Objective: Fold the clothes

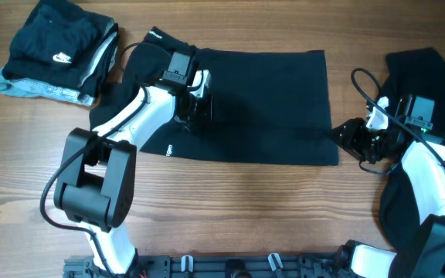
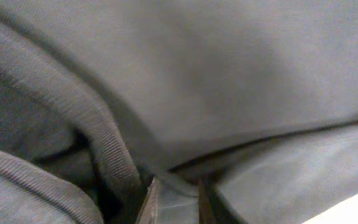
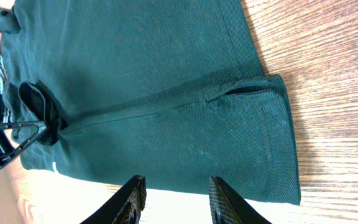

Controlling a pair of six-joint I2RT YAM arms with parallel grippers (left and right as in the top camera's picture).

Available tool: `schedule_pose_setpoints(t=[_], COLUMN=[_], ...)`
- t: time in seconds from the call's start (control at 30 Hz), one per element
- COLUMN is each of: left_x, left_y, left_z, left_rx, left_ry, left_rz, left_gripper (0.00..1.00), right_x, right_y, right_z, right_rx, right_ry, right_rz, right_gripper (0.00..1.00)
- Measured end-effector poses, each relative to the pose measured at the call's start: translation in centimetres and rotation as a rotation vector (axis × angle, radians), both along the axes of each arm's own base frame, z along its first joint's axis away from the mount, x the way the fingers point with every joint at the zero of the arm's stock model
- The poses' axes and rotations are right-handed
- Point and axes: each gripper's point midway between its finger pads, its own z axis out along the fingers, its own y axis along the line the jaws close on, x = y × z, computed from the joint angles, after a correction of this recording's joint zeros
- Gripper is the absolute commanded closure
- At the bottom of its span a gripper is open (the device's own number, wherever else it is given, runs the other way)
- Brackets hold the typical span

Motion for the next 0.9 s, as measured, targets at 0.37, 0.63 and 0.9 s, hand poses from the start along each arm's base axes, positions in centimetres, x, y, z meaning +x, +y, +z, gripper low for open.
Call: schedule_pose_setpoints(t=[0.37, 0.63, 0.9], left_x=[2.5, 2.0, 1.8], left_y=[6.7, 7.5, 9.2], left_z=[-0.8, -0.7, 1.9], left_rx=[0.195, 0.224, 0.230], left_ry=[-0.024, 0.000, 0.000], left_rz=[0.307, 0.334, 0.373], left_gripper=[0.67, 0.59, 0.69], right_x=[0.0, 0.0, 0.0], right_y=[0.0, 0.0, 0.0], right_z=[0.0, 0.0, 0.0], right_rx=[0.000, 0.000, 0.000], right_ry=[0.000, 0.000, 0.000], right_rz=[0.000, 0.000, 0.000], right_gripper=[0.61, 0.61, 0.60])
